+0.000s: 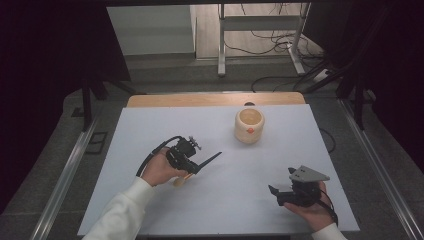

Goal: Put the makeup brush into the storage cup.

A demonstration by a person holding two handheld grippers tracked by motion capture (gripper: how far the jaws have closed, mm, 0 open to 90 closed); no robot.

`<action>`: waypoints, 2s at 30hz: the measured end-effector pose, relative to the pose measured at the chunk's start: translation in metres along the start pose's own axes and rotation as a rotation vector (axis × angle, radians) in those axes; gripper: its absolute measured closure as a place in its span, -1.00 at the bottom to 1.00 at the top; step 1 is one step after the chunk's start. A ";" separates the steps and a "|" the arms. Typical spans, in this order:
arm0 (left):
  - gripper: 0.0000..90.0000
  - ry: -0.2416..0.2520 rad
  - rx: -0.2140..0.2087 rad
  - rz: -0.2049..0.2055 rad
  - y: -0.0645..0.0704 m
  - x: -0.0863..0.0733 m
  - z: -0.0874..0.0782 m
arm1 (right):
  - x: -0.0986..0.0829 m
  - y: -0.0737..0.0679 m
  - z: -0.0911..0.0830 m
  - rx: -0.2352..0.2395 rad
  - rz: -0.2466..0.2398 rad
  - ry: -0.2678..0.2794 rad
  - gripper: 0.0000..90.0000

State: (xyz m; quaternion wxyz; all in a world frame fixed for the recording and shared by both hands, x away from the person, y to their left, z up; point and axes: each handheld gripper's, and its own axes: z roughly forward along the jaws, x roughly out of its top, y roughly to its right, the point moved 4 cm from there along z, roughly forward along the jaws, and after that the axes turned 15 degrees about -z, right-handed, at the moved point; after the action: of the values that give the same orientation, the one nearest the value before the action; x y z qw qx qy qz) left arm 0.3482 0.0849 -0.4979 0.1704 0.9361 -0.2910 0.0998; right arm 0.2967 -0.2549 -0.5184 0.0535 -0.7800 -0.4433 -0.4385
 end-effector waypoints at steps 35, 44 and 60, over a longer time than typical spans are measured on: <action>0.75 -0.022 -0.030 0.068 0.025 0.006 0.007 | 0.013 -0.010 0.007 -0.010 -0.092 -0.016 -0.80; 0.75 -0.027 -0.028 0.082 0.029 0.009 0.008 | 0.019 -0.012 0.011 -0.006 -0.114 -0.014 -0.80; 0.75 -0.027 -0.034 0.112 0.039 0.011 0.007 | 0.027 -0.016 0.016 0.005 -0.161 -0.005 -0.79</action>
State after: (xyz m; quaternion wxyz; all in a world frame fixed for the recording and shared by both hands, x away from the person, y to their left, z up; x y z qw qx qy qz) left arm 0.3354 0.0464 -0.4909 0.1765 0.9167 -0.3467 0.0915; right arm 0.3007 -0.2201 -0.5134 0.0189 -0.7427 -0.5059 -0.4383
